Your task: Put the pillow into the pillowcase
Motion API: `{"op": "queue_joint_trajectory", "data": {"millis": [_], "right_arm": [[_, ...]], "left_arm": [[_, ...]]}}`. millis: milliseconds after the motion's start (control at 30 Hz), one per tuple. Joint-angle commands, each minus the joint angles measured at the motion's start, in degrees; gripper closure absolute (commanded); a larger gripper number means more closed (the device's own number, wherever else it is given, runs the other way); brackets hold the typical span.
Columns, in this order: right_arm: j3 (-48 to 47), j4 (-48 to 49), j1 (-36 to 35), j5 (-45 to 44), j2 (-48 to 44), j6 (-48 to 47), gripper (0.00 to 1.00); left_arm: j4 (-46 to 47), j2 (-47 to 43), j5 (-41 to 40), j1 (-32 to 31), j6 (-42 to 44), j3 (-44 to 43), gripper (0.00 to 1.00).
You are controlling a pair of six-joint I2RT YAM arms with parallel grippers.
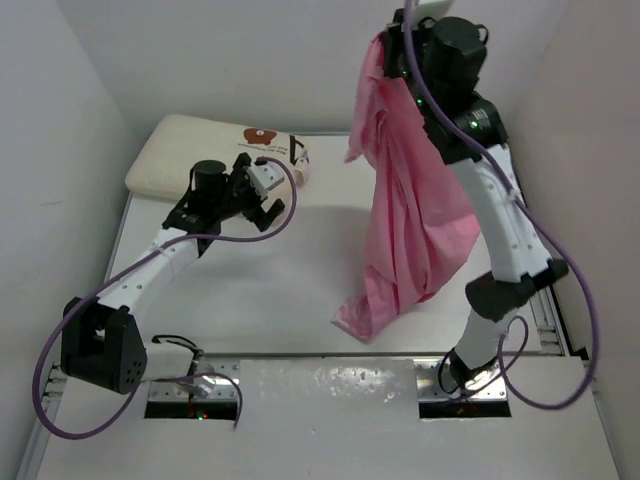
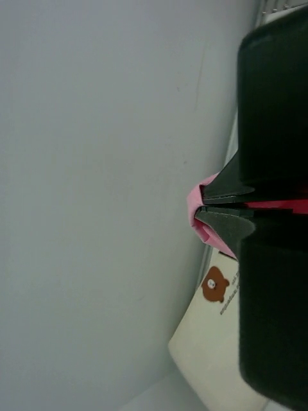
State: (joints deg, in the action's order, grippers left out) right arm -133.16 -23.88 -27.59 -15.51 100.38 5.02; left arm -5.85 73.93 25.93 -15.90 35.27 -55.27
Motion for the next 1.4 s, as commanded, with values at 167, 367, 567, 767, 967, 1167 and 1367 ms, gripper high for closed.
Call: {"op": "queue_joint_trajectory", "data": {"millis": [167,367,567,767,967,1167,1367], "right_arm": [[6.9,19.2,13.4,2.4,-1.3,19.2,1.00],[8.3,18.8,5.4,10.9,-4.9,6.3,1.00],[28.6,7.8,-8.2,22.0,-8.4,-3.0,1.00],[33.0,-18.1,-16.9,33.5,-4.8,-12.0,0.01],[50.4,-1.6,-4.2,37.0,-17.7,4.2,0.01],[62.6,6.2,7.5,28.9,-22.3,18.2,1.00],[66.5,2.7,13.3,21.1,-15.6,24.1,0.16]], "left_arm": [[8.0,-6.2,-3.0,2.9,-5.9,3.3,0.00],[10.7,-6.2,-3.1,4.5,-8.0,4.2,0.00],[11.7,-6.5,-3.5,6.3,-9.8,4.1,0.00],[10.0,-8.2,-4.4,9.0,-10.9,3.9,0.00],[-4.1,-10.9,5.2,12.2,-1.9,1.7,0.00],[-14.0,-9.2,8.8,7.0,10.9,2.8,0.62],[-15.3,-5.4,4.8,0.1,17.2,4.5,0.21]]}}
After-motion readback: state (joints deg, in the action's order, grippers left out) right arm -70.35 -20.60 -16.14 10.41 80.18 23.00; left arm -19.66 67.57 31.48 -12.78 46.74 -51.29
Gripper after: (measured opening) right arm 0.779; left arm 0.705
